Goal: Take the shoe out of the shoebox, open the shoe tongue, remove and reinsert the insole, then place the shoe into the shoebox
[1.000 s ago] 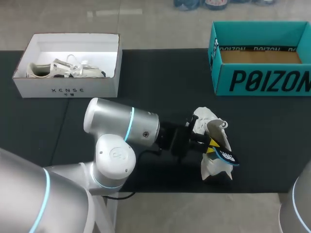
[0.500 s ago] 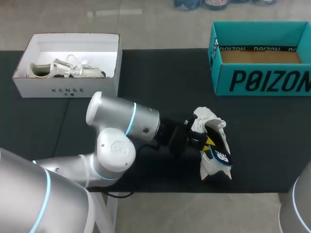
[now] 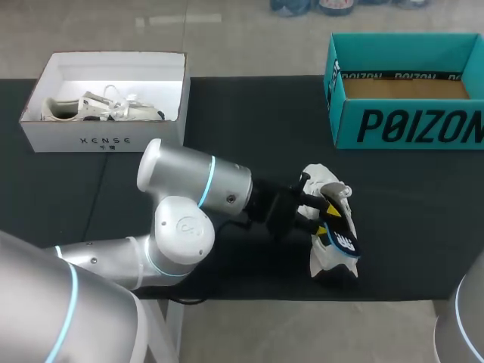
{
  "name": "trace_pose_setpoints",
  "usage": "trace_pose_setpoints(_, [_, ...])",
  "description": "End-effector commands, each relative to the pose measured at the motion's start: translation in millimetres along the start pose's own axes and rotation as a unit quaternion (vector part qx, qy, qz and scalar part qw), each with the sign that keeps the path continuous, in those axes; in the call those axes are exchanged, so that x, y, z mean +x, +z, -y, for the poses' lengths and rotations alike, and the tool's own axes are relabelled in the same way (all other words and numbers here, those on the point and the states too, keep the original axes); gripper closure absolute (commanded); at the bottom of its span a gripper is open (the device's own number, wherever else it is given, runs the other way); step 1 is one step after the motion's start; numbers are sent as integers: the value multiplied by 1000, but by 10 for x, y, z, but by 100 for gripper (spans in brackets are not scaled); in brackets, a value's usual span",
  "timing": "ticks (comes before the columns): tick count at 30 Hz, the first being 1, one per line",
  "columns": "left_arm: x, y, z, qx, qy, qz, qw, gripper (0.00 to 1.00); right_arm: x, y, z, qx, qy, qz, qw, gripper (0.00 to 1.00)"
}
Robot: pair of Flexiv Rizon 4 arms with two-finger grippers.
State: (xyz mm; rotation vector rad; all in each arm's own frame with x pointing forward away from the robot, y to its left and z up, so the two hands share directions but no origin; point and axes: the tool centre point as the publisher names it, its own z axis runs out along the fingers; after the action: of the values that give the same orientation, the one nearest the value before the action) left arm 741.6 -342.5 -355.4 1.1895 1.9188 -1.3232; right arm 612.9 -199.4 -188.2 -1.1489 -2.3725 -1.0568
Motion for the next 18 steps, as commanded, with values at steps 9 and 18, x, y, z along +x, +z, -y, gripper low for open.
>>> trace_pose_setpoints(9, [-37,-137,299,-4,-16,16,1000,75,83,8,84,-37,-1,121,992,0])
trace_pose_setpoints(18, [44,-63,389,11,-21,9,1000,100,83,8,84,-37,-1,121,992,0])
